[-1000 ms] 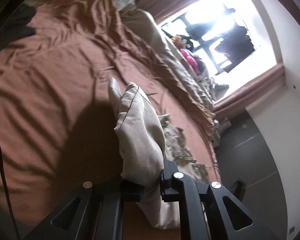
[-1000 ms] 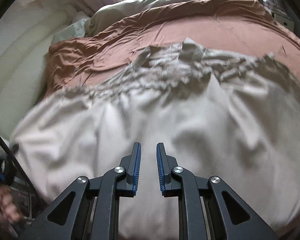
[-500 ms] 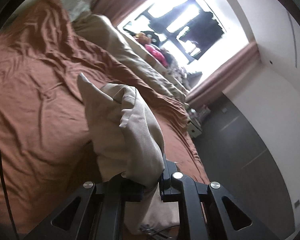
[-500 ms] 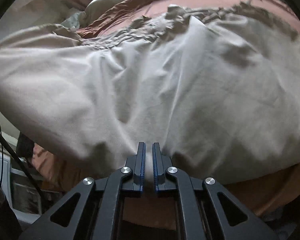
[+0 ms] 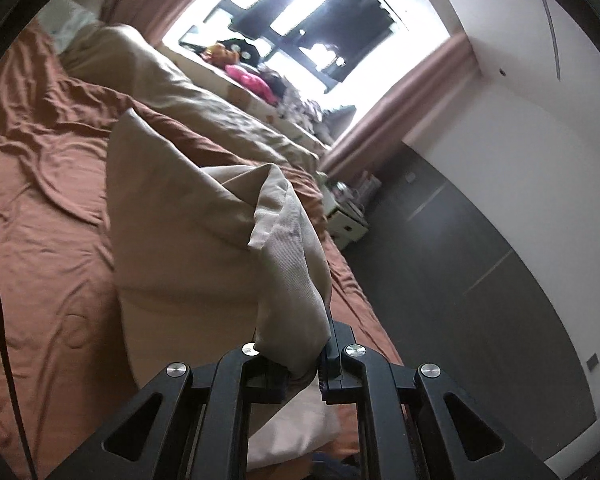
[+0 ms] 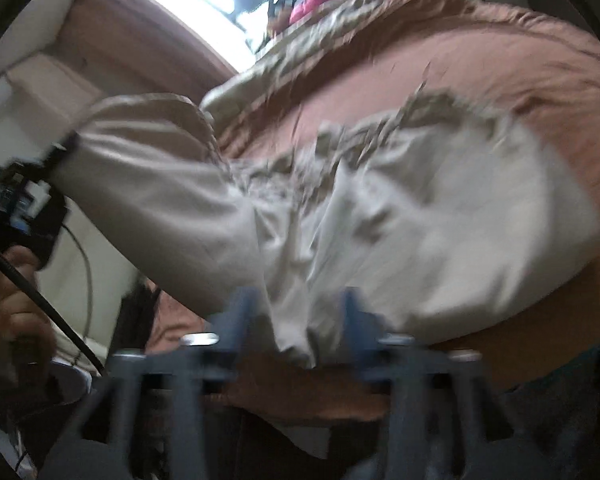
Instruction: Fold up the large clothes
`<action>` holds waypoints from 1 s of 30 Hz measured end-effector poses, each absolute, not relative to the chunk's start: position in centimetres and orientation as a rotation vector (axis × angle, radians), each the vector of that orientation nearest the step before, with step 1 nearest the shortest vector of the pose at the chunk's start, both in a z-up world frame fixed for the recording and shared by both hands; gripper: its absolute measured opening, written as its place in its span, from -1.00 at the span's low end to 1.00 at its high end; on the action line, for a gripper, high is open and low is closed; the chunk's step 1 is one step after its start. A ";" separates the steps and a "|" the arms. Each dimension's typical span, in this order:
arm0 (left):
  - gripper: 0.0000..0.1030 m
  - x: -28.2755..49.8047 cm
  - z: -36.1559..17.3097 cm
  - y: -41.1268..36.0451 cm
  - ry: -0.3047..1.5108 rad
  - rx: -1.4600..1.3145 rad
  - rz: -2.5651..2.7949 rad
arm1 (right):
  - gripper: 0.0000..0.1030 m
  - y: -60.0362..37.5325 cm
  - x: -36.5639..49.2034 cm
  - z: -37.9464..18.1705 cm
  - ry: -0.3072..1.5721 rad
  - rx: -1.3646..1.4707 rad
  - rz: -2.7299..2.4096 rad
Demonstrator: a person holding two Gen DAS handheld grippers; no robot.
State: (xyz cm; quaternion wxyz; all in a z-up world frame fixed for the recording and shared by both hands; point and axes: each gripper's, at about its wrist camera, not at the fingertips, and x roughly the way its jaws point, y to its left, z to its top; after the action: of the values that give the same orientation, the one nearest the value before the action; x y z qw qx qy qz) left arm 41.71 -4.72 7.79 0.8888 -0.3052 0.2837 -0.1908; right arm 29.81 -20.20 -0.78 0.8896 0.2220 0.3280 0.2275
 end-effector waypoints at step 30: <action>-0.29 46.6 -8.4 -31.0 1.137 -0.267 -0.683 | 0.21 -39.6 20.9 -4.8 0.647 0.771 0.194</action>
State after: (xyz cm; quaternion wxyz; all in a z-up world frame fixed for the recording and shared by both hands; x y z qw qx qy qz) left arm 46.61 -31.03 -8.36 0.7797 -0.1238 0.5262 -0.3159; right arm 20.91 -39.59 -4.80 0.8715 0.3687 0.3097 0.0930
